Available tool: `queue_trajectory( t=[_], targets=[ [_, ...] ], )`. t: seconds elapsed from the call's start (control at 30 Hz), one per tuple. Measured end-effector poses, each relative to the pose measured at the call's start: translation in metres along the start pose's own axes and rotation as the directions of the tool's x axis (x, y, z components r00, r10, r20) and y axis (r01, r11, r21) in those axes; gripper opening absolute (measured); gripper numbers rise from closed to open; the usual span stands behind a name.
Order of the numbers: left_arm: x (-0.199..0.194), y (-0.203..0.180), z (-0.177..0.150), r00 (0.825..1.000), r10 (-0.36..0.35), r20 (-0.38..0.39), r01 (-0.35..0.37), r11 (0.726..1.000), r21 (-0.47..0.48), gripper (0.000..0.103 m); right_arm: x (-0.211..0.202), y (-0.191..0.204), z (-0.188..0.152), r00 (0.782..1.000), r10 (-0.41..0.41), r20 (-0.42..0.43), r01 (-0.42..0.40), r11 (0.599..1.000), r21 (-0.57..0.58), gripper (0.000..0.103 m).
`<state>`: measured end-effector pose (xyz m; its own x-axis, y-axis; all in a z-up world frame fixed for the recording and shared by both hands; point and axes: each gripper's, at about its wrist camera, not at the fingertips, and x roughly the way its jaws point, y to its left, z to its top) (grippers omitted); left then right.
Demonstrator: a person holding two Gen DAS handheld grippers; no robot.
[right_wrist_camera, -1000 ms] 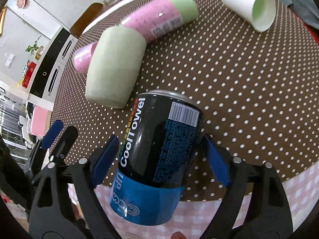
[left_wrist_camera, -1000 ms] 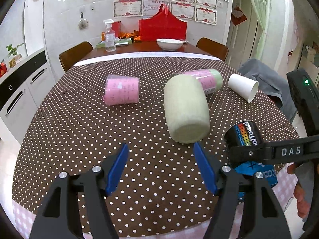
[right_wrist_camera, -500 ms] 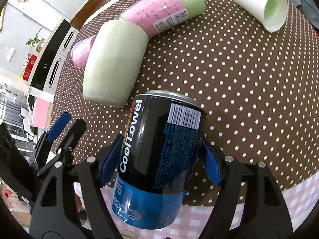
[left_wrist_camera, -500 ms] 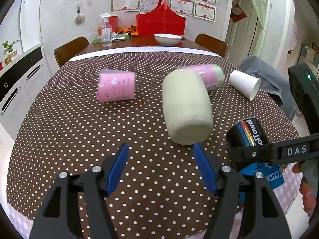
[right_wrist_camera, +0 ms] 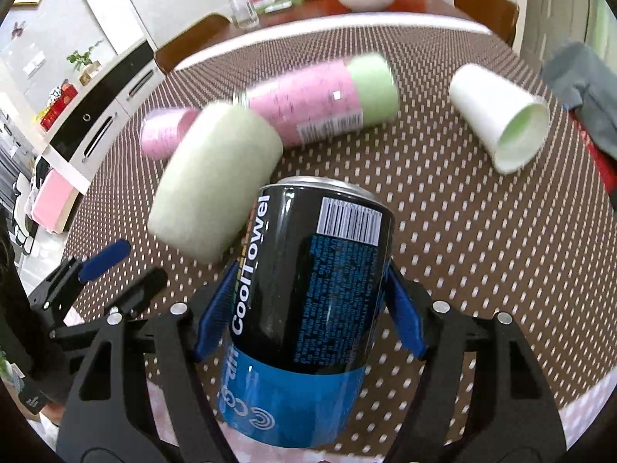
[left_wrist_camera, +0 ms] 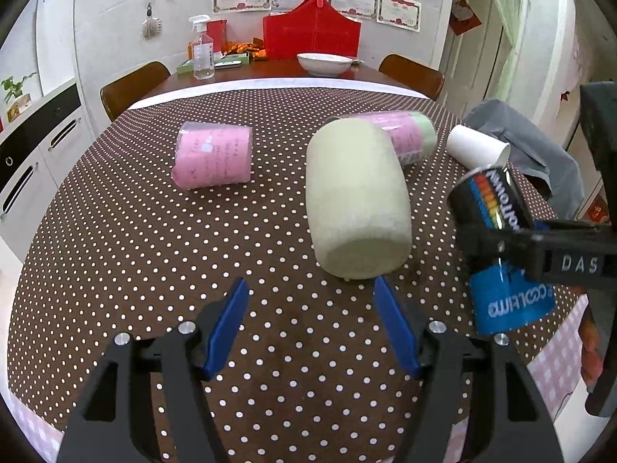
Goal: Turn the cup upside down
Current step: 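Rotate the can in the right tool so its metal lid faces up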
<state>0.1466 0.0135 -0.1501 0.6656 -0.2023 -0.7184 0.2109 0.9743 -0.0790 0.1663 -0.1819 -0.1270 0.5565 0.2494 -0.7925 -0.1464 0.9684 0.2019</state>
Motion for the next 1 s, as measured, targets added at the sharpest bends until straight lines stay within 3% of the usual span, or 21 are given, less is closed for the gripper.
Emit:
queue_trajectory(
  t=[0.17,0.3,1.0],
  targets=[
    [0.003,0.002,0.005,1.000,-0.005,-0.001,0.005,0.999,-0.031,0.067,-0.012,0.004,0.005,0.987,-0.083,0.137,0.096,0.991,-0.090,0.070],
    [0.005,0.001,0.006,1.000,0.001,-0.005,-0.002,0.999,-0.044,0.067,-0.013,0.004,0.001,0.979,-0.097,0.179,0.118,0.987,-0.113,0.069],
    [-0.005,-0.014,0.003,0.999,0.030,0.012,-0.030,0.999,-0.029,0.067,-0.032,0.010,-0.021,0.945,-0.153,0.290,0.203,0.967,-0.151,0.068]
  ],
)
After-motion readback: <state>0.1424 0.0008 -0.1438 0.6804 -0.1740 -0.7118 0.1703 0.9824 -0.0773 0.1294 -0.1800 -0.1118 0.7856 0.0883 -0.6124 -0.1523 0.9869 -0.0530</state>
